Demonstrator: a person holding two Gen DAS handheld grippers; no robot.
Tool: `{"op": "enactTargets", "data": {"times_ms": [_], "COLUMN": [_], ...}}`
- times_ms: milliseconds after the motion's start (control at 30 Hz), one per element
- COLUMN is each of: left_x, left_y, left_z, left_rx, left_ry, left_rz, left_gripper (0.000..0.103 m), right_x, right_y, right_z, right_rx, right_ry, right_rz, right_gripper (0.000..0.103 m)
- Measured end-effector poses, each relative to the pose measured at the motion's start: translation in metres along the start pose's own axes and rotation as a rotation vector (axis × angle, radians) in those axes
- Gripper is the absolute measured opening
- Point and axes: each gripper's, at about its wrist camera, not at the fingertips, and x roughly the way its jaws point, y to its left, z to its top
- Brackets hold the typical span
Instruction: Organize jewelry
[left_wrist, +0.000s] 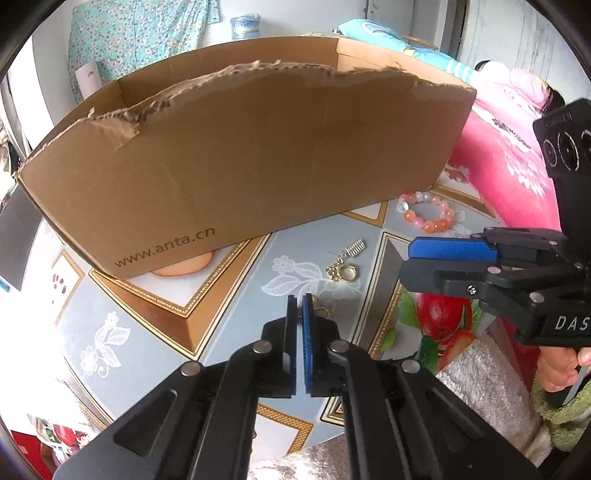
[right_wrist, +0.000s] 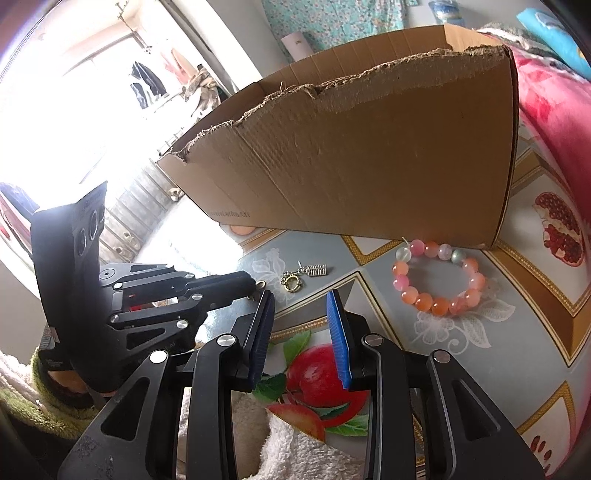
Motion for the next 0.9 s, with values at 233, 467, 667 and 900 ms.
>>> {"op": "enactTargets", "data": {"times_ms": [233,467,667,900], "left_x": [-0.011,-0.019,-0.022,-0.022], "left_y": [0.019,0.043,0.055,0.065], "left_z": [-0.001,-0.01,-0.018,-0.025], "left_rx": [-0.042,-0.099,-0.128,-0.151], "left_ry": [-0.052,-0.072,-0.092,-0.107], "left_rz": [0.011,0.045,0.027,-0.004], "left_gripper": [0.0,0.0,0.0,0.0], "right_x": [0.008,0.038,0.067,0.084], "right_y": [0.017,0.06,0.081,0.104], "right_z": [0.005,0.006,0.007,0.005], "right_rx": [-0.051,-0.198,-0.274,-0.373], "right_ry": [0.009,0.038,0.076,0.089], "right_rz": [-0.008,-0.046,-0.136,-0.263], "right_gripper": [0.029,0.029,0.029,0.027]}}
